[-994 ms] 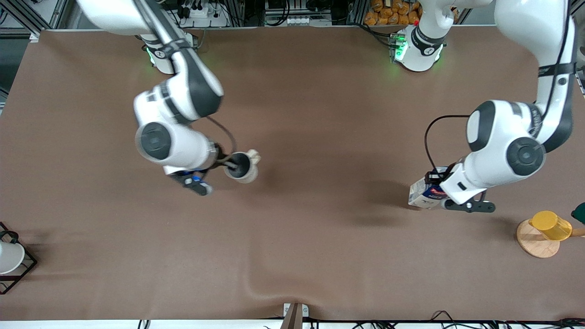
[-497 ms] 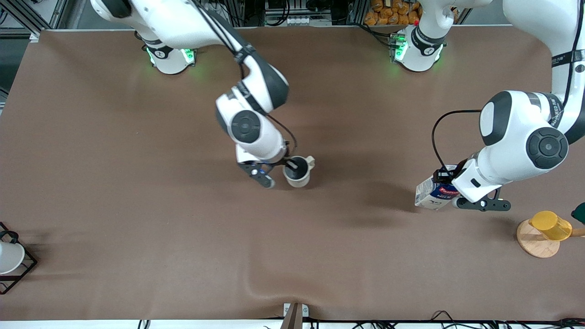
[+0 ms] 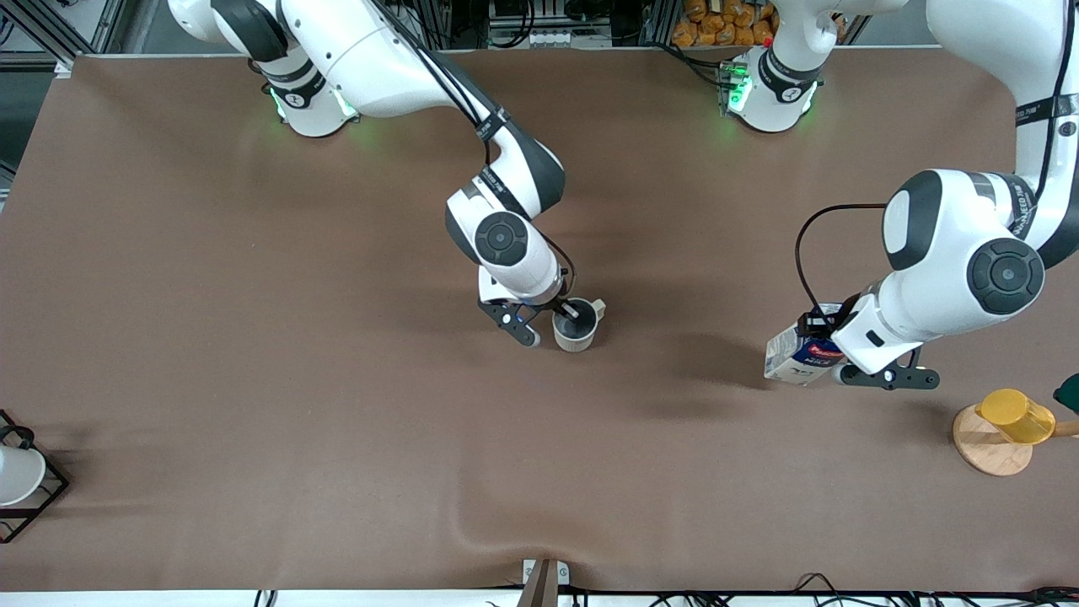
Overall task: Place milk next to cup
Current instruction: 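Set the mug down mid-table with the right gripper and release it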
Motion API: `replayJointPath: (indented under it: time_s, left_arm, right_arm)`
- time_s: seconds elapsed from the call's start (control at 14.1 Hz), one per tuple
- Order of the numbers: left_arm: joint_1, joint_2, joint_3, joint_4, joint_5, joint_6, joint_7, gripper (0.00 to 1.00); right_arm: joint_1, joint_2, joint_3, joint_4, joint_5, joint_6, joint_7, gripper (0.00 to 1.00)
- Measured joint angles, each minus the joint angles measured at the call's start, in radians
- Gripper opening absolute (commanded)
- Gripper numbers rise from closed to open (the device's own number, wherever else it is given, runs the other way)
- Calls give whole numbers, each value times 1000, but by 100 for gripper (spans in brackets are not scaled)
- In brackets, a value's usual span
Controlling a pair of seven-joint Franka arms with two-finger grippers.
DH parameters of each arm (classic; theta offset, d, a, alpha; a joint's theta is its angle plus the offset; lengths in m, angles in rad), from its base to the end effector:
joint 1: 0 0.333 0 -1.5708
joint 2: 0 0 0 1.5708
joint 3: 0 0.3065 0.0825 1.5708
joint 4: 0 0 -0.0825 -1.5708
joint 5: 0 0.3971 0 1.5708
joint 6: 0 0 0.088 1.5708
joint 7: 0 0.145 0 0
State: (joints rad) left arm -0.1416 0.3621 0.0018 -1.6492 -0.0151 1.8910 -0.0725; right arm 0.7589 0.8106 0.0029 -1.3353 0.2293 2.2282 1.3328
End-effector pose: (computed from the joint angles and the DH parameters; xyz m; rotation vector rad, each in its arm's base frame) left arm 0.6435 -0.0923 0.3412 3.1338 -0.0968 -0.1900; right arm 0.5389 0.5326 0.2017 -2.7880 1.0257 0.1831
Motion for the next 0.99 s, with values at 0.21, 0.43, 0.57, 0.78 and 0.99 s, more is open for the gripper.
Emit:
replayJointPath:
  time_s: [0.21,0.43,0.57,0.78,0.99]
  left_arm:
    - [-5,2,-5,0,0,-1,-20,0]
    - [-7,-1,-51,5,-1,-34,-65,0]
    - [-9,-15,-130,13,-1,-96,-162,0]
    - [-15,-40,-274,27,-1,-129,-335,0]
    - [-26,-50,-432,59,-1,-191,-536,0]
  right_arm:
    - [-1,0,-9,63,-84,-149,5,100]
    - [-88,-15,-20,221,-92,-463,-30,100]
    - [-181,-56,-21,266,-70,-588,-165,100]
    - [-335,-129,-29,274,-50,-772,-404,100]
    - [-487,-150,-33,260,-58,-850,-635,100]
